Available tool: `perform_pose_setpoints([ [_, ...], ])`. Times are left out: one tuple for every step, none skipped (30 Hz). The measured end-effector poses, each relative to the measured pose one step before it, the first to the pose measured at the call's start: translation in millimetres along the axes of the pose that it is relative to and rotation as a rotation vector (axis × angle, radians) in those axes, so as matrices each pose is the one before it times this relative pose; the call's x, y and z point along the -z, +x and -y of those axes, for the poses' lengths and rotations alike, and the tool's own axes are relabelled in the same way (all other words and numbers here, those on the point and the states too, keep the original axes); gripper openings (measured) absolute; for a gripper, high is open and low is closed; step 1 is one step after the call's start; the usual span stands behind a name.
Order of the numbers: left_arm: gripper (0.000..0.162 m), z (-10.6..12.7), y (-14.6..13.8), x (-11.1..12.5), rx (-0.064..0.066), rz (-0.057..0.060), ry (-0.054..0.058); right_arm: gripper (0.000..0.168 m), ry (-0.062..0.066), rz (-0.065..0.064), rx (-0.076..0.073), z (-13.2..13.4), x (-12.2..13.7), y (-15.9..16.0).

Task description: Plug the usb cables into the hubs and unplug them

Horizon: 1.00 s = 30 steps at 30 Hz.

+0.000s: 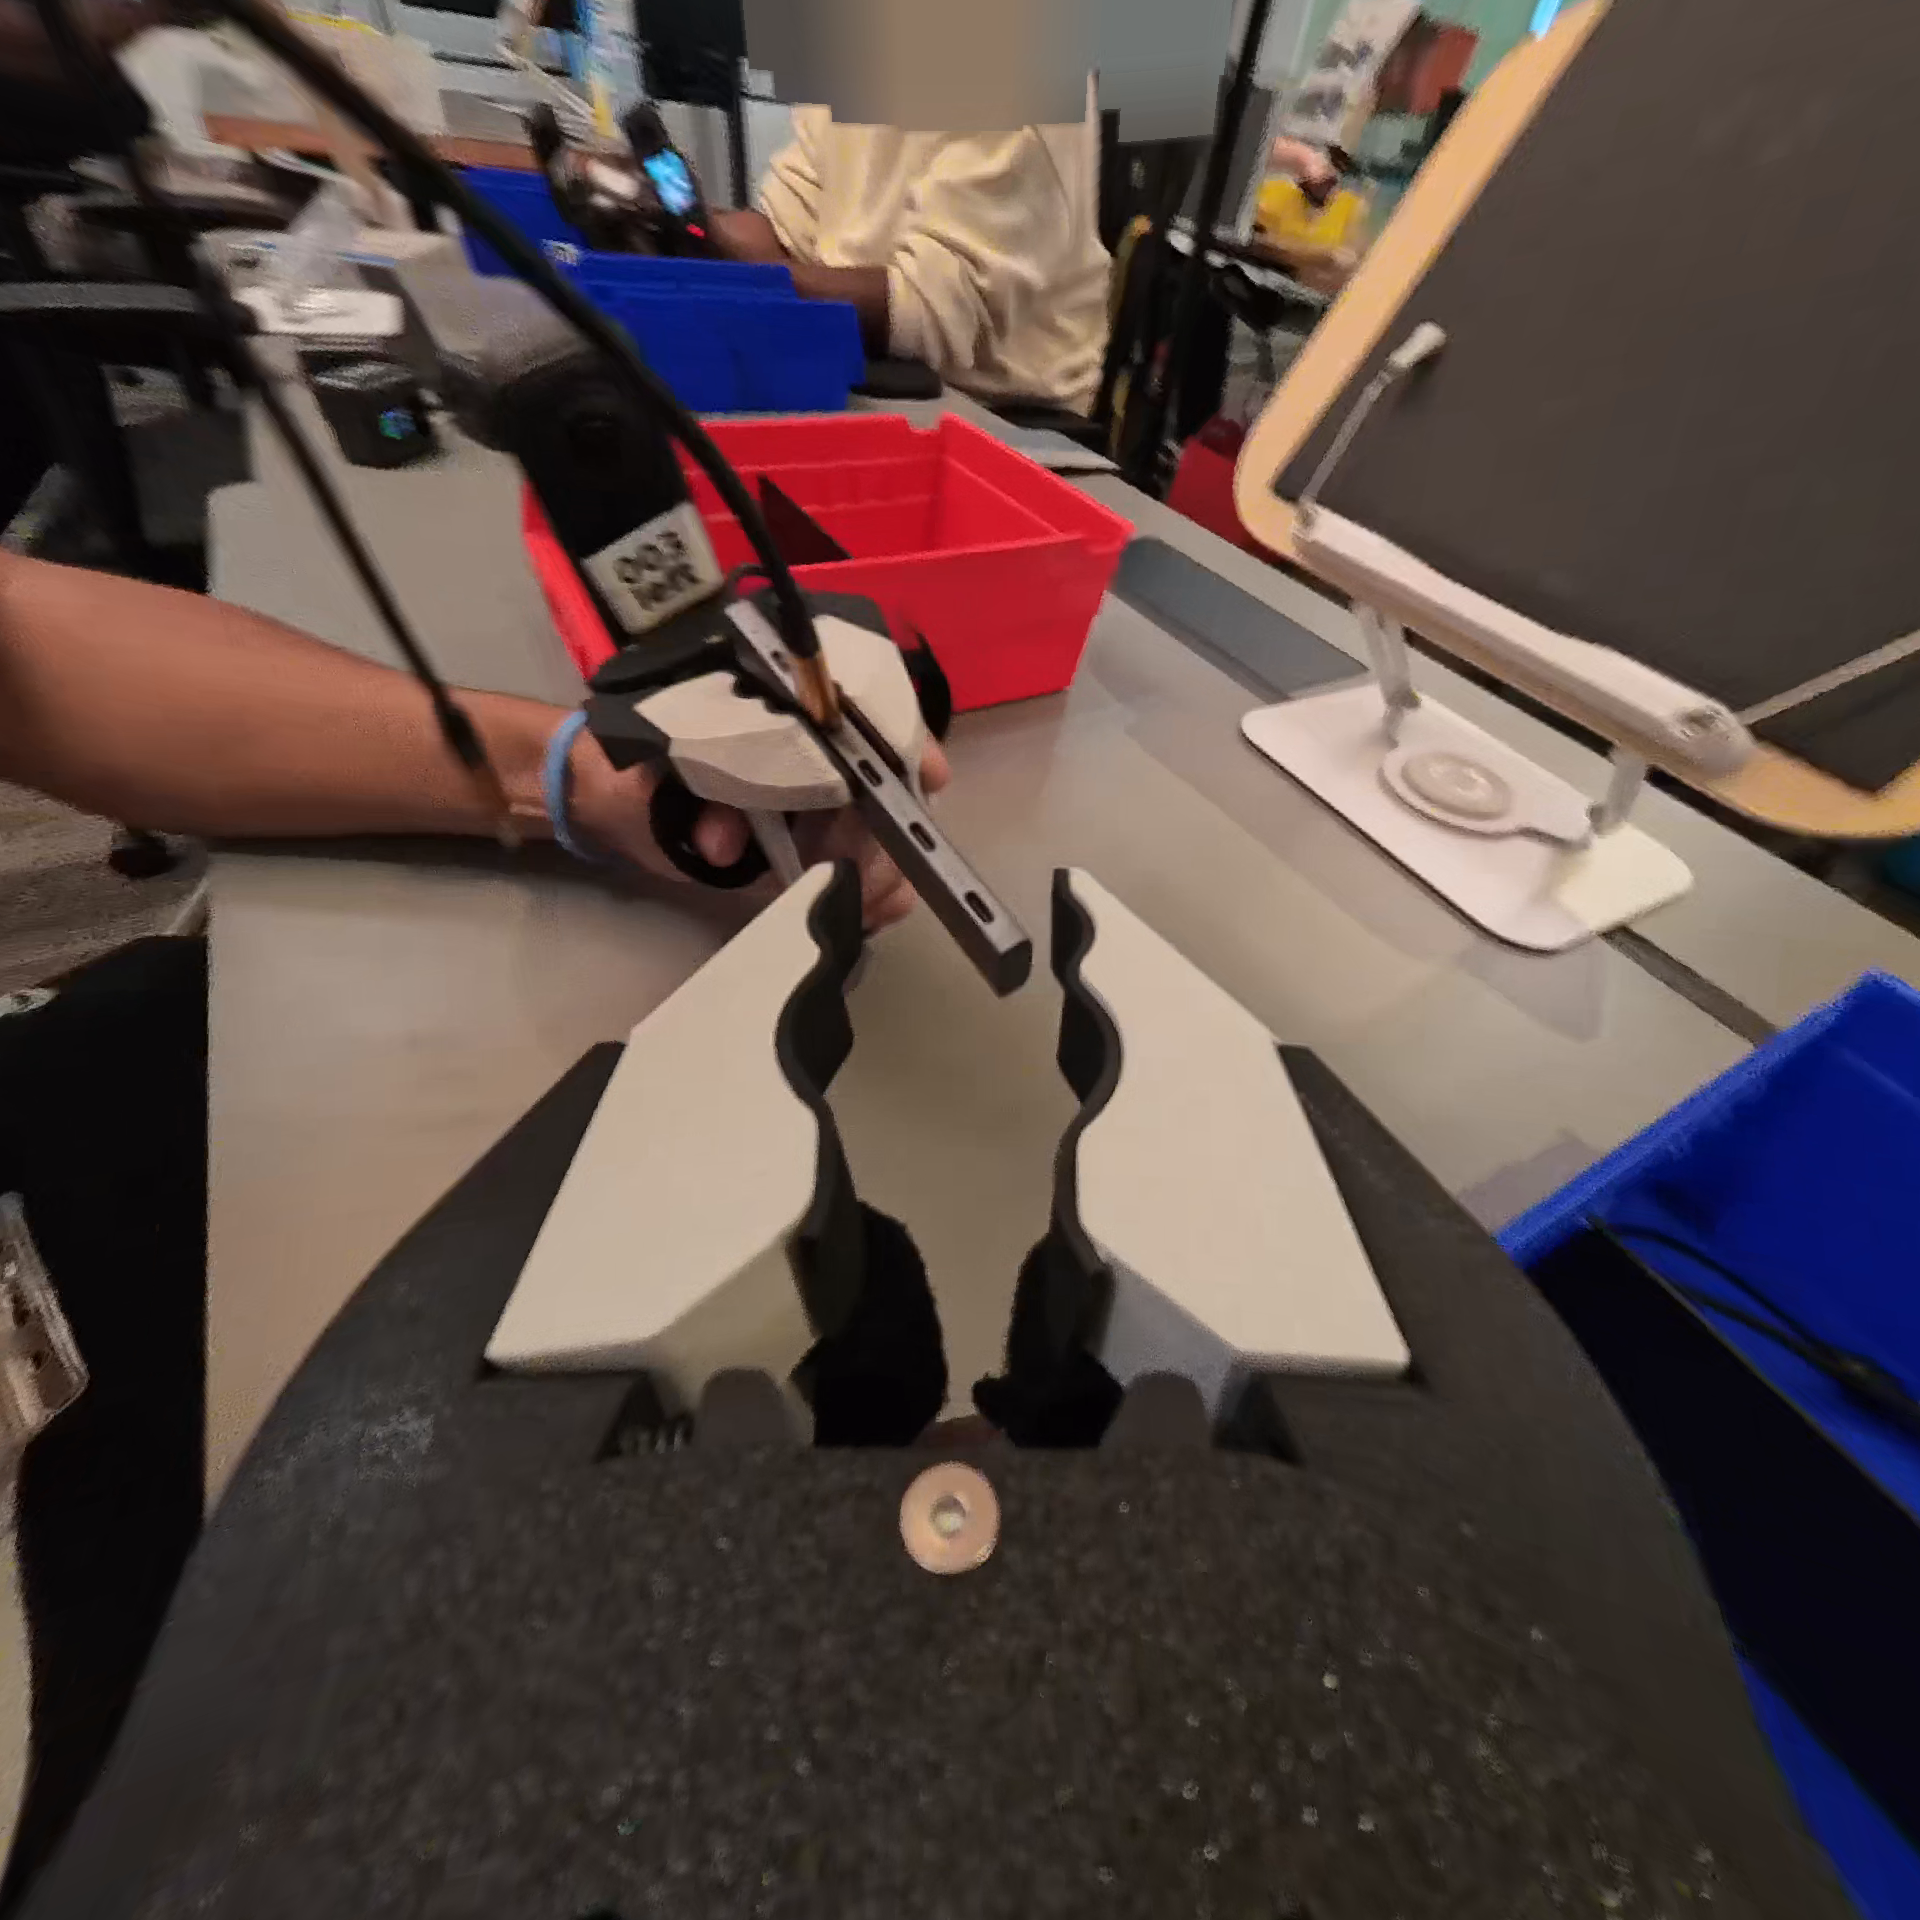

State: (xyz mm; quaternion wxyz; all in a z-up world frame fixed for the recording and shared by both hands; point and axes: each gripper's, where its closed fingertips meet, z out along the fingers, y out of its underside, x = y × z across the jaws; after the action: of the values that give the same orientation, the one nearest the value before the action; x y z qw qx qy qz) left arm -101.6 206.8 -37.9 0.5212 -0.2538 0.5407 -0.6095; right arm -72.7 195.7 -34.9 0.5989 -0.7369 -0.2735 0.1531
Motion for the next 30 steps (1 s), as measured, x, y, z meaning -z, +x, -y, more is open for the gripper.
perform_pose_setpoints([
  [0.010,3.90,6.48,-0.80,0.0377,-0.0407,0.0278,0.034,0.0195,0.0297,0.0093,0.72,-1.34,-6.03],
  [0.010,2.26,6.01,-1.17,0.0351,-0.0368,0.0173,0.034,0.0168,0.0239,0.0077,0.13,-2.35,-5.45],
  [0.010,1.70,4.66,-1.18,0.0301,-0.0270,0.0153,0.033,0.0127,0.0285,0.0107,-0.63,-2.50,-6.37],
  [0.010,2.22,4.04,-1.07,0.0324,-0.0241,0.0188,0.033,0.0024,0.0150,0.0106,-1.64,-2.63,-3.98],
  [0.010,2.46,3.13,-0.90,0.0314,-0.0194,0.0201,0.031,0.0015,0.0178,0.0090,-1.46,-2.28,-3.98],
  [0.010,2.45,3.48,-0.87,0.0287,-0.0216,0.0208,0.029,0.0075,0.0269,0.0009,-0.23,-1.91,-5.15],
  [0.010,1.05,3.66,-1.22,0.0227,-0.0224,0.0109,0.026,0.0198,0.0267,-0.0047,2.26,-1.63,-5.08],
  [0.010,-0.74,2.68,-1.27,0.0078,-0.0119,-0.0006,0.024,0.0210,0.0216,-0.0057,2.55,-1.93,-4.33],
  [0.010,-1.69,3.38,-1.68,-0.0005,-0.0145,-0.0069,0.019,0.0143,0.0198,-0.0040,1.47,-2.02,-4.01],
  [0.010,-1.47,3.52,-1.37,0.0054,-0.0179,-0.0059,0.008,0.0023,0.0331,0.0024,-0.57,-1.57,-5.63],
  [0.010,0.51,1.45,-0.43,0.0105,-0.0066,0.0064,0.008,0.0064,0.0081,-0.0137,0.00,-0.92,-1.29],
  [0.010,-0.06,-0.27,0.07,0.0126,-0.0003,0.0010,0.008,-0.0084,0.0016,-0.0098,-1.13,0.18,0.69],
  [0.010,-2.09,-0.98,-0.02,0.0100,0.0020,-0.0123,0.007,-0.0177,-0.0056,0.0089,-2.26,0.77,1.12],
  [0.010,-2.27,-0.94,0.08,0.0112,0.0024,-0.0138,0.008,-0.0141,-0.0143,0.0271,-1.50,1.05,1.18],
  [0.011,-1.47,-1.27,0.59,0.0158,0.0036,-0.0064,0.008,-0.0082,-0.0209,0.0329,0.07,2.11,1.72],
  [0.012,-0.32,-2.32,1.32,0.0156,0.0067,0.0022,0.007,-0.0003,-0.0202,0.0167,1.47,3.17,2.45],
  [0.013,0.02,-2.92,1.98,0.0112,0.0075,0.0033,0.008,-0.0009,-0.0116,0.0012,1.27,3.53,2.44],
  [0.013,-0.59,-1.76,1.62,0.0075,0.0002,-0.0016,0.008,-0.0080,-0.0016,0.0002,-0.17,2.93,1.22],
  [0.012,-0.98,-0.03,0.65,0.0038,-0.0082,-0.0034,0.008,-0.0098,0.0043,0.0014,-0.69,1.40,-0.39],
  [0.011,0.05,1.27,0.07,-0.0019,-0.0092,0.0063,0.008,-0.0041,0.0053,-0.0003,0.48,-0.25,-1.43],
  [0.011,1.66,1.63,-0.04,0.0001,-0.0068,0.0215,0.007,0.0045,0.0083,-0.0055,2.04,-0.33,-1.88],
  [0.010,2.15,1.22,0.03,0.0149,-0.0084,0.0219,0.007,0.0058,0.0030,-0.0127,2.40,-0.42,-0.82],
  [0.010,1.97,0.08,0.06,0.0229,-0.0068,0.0144,0.008,0.0049,-0.0025,-0.0115,2.18,-0.52,0.14],
  [0.010,1.57,0.30,0.24,0.0150,-0.0072,0.0091,0.007,0.0031,-0.0016,-0.0002,1.68,-0.75,-0.60],
  [0.010,0.93,1.10,0.48,0.0077,-0.0095,0.0064,0.008,0.0009,0.0012,0.0068,1.01,-1.22,-1.46],
  [0.010,0.21,1.14,0.35,0.0053,-0.0093,0.0003,0.008,-0.0043,-0.0028,0.0056,0.16,-1.31,-0.85],
  [0.010,-0.05,0.58,0.37,0.0039,-0.0067,-0.0041,0.008,-0.0042,-0.0026,0.0021,0.01,-0.94,-0.51],
  [0.010,-0.10,0.52,0.49,0.0021,-0.0067,-0.0047,0.008,-0.0037,0.0010,-0.0046,-0.14,-0.84,-0.82],
  [0.010,-0.18,0.42,0.40,0.0000,-0.0048,-0.0056,0.008,-0.0037,-0.0013,-0.0071,-0.17,-1.04,-0.17],
  [0.010,-0.51,0.40,0.10,0.0010,-0.0041,-0.0069,0.008,-0.0053,0.0026,-0.0033,-0.70,-1.15,-0.77],
])
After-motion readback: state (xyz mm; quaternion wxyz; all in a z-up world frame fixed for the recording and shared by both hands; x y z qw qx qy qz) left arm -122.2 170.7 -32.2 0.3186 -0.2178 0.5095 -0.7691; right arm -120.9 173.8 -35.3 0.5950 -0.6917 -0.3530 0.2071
